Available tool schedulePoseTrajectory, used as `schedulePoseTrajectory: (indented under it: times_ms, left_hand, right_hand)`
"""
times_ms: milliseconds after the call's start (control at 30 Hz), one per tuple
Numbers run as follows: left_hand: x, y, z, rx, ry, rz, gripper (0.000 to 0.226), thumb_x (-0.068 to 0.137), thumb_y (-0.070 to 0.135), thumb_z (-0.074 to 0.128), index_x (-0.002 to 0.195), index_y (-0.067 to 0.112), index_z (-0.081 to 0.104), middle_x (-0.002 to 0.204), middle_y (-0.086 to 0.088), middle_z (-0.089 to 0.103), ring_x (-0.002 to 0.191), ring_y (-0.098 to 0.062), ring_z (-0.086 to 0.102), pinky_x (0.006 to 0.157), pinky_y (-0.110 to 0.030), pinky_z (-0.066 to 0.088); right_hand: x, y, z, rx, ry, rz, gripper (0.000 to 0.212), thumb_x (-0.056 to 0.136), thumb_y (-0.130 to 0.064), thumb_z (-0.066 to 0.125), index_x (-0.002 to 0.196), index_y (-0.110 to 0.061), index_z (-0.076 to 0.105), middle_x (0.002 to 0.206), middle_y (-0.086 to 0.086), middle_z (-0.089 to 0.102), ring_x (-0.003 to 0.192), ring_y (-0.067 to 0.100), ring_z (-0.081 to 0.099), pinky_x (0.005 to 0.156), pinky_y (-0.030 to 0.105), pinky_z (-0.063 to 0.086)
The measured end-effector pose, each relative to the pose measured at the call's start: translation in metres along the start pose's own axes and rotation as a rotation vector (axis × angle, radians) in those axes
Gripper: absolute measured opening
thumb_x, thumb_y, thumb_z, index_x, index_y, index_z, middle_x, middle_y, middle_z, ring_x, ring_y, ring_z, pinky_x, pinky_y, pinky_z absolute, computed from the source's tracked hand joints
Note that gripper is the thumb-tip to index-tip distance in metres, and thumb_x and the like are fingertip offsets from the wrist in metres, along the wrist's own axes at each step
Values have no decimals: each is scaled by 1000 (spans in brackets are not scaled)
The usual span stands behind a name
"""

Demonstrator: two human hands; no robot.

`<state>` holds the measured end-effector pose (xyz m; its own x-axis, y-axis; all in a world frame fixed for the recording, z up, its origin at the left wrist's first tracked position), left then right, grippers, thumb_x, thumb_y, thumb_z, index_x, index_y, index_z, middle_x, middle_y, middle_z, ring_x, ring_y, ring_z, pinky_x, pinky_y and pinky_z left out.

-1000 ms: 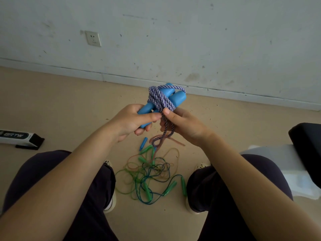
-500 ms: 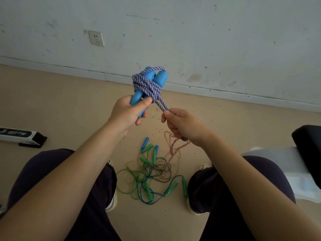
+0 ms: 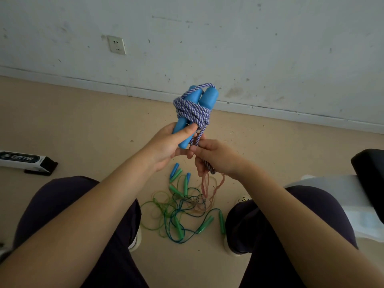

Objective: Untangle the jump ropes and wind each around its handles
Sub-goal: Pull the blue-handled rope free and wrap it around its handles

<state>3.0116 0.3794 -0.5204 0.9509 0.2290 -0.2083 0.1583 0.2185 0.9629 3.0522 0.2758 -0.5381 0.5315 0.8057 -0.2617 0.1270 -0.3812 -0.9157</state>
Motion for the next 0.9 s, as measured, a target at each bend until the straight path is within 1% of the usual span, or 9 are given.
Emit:
schedulePoseTrajectory:
  times_ms: [100,200,267,400,500,567,700,833,900]
  left_hand:
    - [0,0,0,-14,27,11,14,98,25,59,102,12,62,90,-4,68,68,-14,63,53,-25,54]
    - [1,1,-6,-73,49,7,14,99,24,58,106,13,60,87,-3,62,69,-13,63,52,-29,56]
    - [1,3,-5,-111,40,15,14,99,24,57,107,13,59,86,-2,62,73,-13,64,54,-30,58]
    - [1,-3,-2,-80,28,-1,18,97,28,58,109,15,61,97,-2,63,80,-10,63,57,-24,55]
    - [0,-7,6,-19,-78,-21,37,88,39,61,115,13,59,105,-4,72,89,-17,67,67,-31,51]
    - [0,-6,9,-39,-112,-16,37,83,40,61,108,14,57,94,-3,74,92,-16,68,79,-34,48]
    - [3,-2,2,-119,-42,34,16,94,28,58,93,13,54,75,-1,59,78,-18,64,75,-28,54]
    - [5,0,-10,-150,59,67,15,100,22,55,89,11,52,71,-1,53,59,-13,51,70,-35,58]
    - [5,3,-13,-137,79,92,15,100,21,56,91,10,52,72,-2,51,57,-12,49,67,-35,58]
  right_hand:
    - [0,-5,0,22,-12,-16,27,101,-27,52,89,-7,64,69,14,68,61,24,61,49,20,45]
    - [0,-10,-4,43,-20,-42,24,99,-24,56,87,-6,67,77,13,70,72,27,60,68,34,52]
    - [-1,-9,-6,34,-14,-50,24,99,-23,55,84,-10,67,73,13,68,71,25,61,75,37,52]
    - [1,1,0,-57,-45,16,28,104,-24,46,82,-14,61,55,-3,47,53,13,49,56,27,44]
    - [1,3,6,-127,-96,25,25,104,-22,46,85,-19,61,66,-1,44,55,10,45,59,30,42]
    - [-1,2,9,-168,-129,17,18,102,-20,49,92,-20,64,77,6,48,67,16,49,65,35,44]
    - [-3,-3,9,-175,-142,-5,10,98,-16,56,96,-16,65,83,5,56,76,18,59,66,24,47]
    - [-1,-1,3,-137,-133,-11,15,93,-13,64,93,2,62,81,9,57,77,18,55,76,34,48]
    - [-1,1,2,-138,-123,7,21,89,-14,70,97,4,61,83,10,57,77,18,53,75,35,46]
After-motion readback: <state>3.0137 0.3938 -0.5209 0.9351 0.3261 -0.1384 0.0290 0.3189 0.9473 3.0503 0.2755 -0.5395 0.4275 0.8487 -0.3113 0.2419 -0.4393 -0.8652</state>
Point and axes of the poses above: each hand's wrist, its own x-axis towards the middle knuckle, its own z-axis out of the palm, y = z × x, the point moved 8 cm from there along x, towards the middle knuckle
